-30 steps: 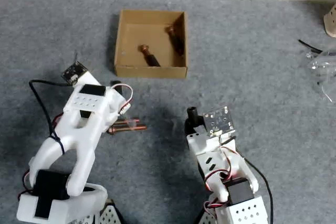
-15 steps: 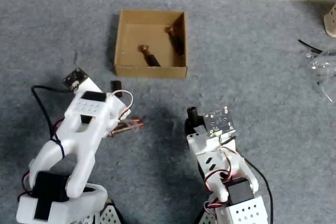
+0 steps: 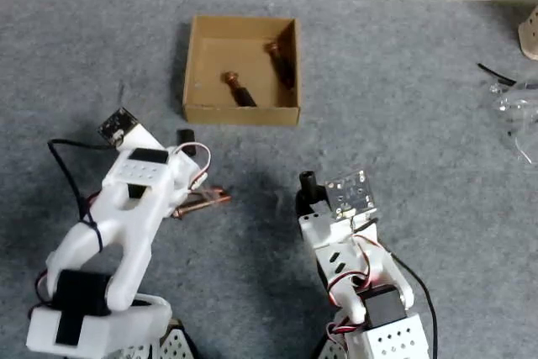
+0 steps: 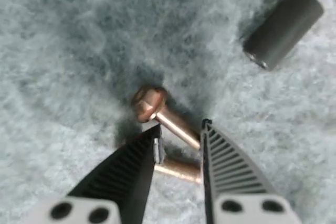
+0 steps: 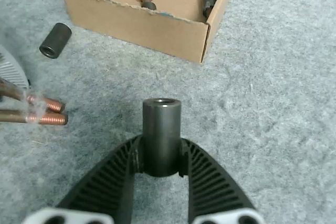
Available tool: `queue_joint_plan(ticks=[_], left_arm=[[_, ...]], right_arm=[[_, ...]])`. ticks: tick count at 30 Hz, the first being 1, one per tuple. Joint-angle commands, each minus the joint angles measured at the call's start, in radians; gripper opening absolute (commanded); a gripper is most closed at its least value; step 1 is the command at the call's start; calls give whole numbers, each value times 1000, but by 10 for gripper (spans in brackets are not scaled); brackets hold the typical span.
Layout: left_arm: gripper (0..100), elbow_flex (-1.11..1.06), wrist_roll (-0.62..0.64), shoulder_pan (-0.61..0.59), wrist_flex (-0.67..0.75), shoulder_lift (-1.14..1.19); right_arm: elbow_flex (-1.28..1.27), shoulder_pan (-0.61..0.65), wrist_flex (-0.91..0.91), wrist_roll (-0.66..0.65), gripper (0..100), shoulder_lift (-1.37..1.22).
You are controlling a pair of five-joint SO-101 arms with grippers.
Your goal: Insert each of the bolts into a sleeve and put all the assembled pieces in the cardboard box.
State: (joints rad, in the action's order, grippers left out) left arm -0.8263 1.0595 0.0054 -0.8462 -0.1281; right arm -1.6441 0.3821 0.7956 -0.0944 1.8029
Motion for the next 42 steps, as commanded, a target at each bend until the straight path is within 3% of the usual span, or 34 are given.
queue_joint_plan(ticks=[1,6,10,14,19,31,37,42], left_arm=[[126,67,5,-16,-31,120],[123,229,5,-16,-215,242],[120,292,5,-16,-279,298],[33,297,5,-16,-275,315],[2,298,2,-18,-278,311],[5,334,-8,-15,-279,309],[5,357,-104,-18,-281,308],[5,387,-104,-18,-307,246]], right_arm=[[15,-10,-48,-12,3,-5],[15,-10,-48,-12,3,-5],[15,-12,-48,-12,3,-5],[15,-12,-48,-12,3,-5],[15,-12,-48,-12,3,-5],[15,-12,-48,-12,3,-5],[15,-12,-48,-12,3,-5],[15,-12,-48,-12,3,-5]])
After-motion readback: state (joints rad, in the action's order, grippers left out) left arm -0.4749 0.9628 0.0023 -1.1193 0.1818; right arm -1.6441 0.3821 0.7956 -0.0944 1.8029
